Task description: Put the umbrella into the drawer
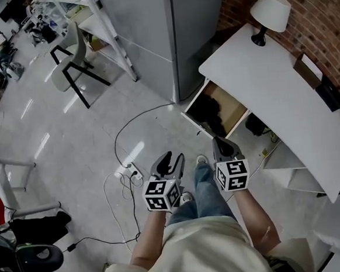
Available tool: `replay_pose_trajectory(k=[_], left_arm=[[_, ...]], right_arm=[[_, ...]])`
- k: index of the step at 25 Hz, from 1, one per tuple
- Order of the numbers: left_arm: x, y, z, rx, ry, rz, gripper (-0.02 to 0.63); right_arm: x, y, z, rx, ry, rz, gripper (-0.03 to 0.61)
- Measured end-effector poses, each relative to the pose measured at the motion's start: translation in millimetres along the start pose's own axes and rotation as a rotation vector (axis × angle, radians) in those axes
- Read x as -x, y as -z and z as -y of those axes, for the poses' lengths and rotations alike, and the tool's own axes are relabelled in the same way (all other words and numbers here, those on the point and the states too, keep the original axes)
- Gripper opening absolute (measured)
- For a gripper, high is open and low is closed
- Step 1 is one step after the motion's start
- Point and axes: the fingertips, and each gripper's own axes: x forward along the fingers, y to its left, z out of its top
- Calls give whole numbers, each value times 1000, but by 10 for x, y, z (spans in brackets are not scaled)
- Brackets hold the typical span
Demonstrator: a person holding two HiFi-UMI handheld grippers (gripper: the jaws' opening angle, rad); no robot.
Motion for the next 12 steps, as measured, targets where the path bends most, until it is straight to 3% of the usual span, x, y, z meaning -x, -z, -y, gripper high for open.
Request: replay_pose_trajectory(k=[12], left_arm=[[861, -84, 486, -88, 30, 71, 67]], right_arm=[[1165, -288, -651, 90, -45, 142, 3]])
